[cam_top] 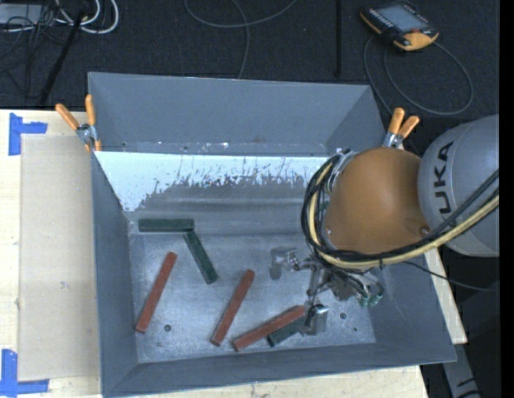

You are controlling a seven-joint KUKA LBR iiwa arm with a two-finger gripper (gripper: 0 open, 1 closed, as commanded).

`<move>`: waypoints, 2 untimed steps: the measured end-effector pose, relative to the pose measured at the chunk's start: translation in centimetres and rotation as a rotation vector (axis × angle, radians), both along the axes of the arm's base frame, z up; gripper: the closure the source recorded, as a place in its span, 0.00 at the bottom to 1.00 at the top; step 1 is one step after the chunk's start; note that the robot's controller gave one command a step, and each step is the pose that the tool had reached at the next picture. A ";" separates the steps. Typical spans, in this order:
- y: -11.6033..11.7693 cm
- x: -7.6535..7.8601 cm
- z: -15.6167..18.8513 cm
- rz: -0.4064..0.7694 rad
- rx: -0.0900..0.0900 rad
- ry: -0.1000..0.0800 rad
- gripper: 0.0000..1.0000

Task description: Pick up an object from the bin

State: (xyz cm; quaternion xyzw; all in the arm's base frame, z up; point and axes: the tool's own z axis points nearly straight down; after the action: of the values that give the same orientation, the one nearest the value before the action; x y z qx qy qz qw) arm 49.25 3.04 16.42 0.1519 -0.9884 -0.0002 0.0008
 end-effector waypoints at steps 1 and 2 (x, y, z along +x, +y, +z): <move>-0.8 -1.0 -3.0 0.261 0.001 0.000 0.00; -1.9 -1.2 -9.6 0.233 0.000 -0.014 0.00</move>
Offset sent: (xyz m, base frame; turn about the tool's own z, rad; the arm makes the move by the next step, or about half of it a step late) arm -0.0154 -0.0185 -0.0942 -0.2341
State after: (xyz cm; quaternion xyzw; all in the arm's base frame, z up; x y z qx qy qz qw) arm 48.04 1.18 6.87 0.2658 -0.9640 0.0008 -0.0059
